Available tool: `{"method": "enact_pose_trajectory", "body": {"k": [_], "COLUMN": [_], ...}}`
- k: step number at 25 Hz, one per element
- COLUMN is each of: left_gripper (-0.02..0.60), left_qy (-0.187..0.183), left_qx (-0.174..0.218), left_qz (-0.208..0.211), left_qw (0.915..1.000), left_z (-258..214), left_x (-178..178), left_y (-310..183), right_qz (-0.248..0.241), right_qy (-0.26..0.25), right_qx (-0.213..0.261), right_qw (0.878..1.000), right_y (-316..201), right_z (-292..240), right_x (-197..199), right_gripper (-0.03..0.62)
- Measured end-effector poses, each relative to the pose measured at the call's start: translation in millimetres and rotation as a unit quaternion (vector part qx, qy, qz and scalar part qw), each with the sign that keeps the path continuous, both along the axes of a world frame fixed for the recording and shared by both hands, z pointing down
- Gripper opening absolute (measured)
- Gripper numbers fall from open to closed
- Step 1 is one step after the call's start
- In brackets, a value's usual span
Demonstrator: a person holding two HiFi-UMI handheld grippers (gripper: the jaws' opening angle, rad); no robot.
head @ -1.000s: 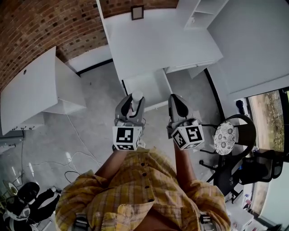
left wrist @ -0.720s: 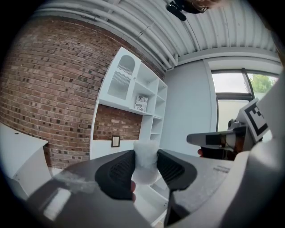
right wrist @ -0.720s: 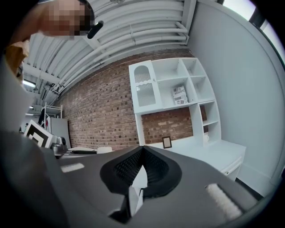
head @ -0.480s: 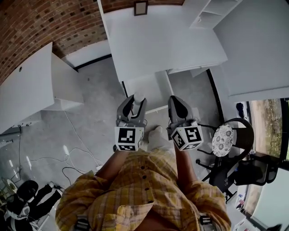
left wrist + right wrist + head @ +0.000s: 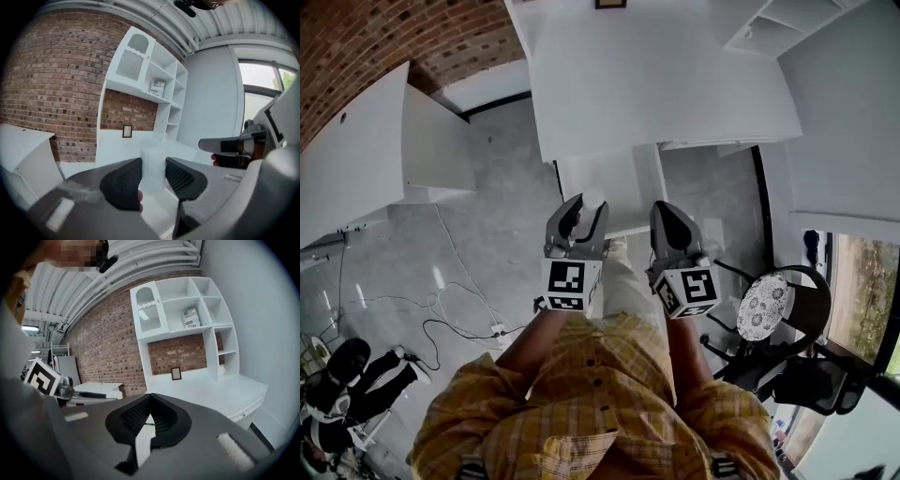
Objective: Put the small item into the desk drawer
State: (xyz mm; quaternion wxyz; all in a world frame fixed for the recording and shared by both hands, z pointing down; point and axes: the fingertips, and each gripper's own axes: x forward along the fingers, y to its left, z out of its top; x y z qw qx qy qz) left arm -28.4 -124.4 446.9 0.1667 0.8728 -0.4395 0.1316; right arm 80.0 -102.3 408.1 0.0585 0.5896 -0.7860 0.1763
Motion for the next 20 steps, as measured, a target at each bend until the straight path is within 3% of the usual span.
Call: {"method": "enact_pose_trajectory", "body": {"k": [11, 20], "left_gripper": [0.16, 0.16], "left_qy": [-0.044, -0.054], "left_qx": [-0.093, -0.143], "left_qz": [-0.04, -0.056], "left_qw": [0.9939, 0.9866], "left_z": [115, 180], "left_x": [40, 55], "left_y": [-41, -55], "right_qz": [-0.057, -0.075], "right_qy": [-0.023, -0.02], "right_qx": [-0.073, -0.093], "right_qw": [0.995, 0.993], "right_y": [-42, -53], "right_z": [105, 145], "right_x": [28, 38], "right_gripper": [0.0, 0.001]}}
